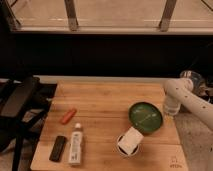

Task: Push the ceramic bowl across the table

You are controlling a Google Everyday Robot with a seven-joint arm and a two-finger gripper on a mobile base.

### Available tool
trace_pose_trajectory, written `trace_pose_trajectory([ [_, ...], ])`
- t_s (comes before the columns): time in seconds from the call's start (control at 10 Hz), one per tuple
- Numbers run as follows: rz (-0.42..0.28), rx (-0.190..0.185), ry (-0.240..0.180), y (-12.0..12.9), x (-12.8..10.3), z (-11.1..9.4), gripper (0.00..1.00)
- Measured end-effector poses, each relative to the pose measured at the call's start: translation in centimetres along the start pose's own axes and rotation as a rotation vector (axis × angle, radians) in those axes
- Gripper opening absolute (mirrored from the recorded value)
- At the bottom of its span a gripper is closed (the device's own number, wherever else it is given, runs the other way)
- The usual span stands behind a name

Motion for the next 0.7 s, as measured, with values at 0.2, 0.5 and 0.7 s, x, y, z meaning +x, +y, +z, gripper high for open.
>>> trace_pose_trajectory([
  [0.2, -0.017, -0.001, 0.000, -0.2, -1.4, 0.0, 0.01],
  [0.5, -0.045, -0.008, 0.016, -0.4, -2.4, -0.1, 0.01],
  [0.7, -0.065, -0.011, 0.023, -0.5, -4.7, -0.5, 0.01],
])
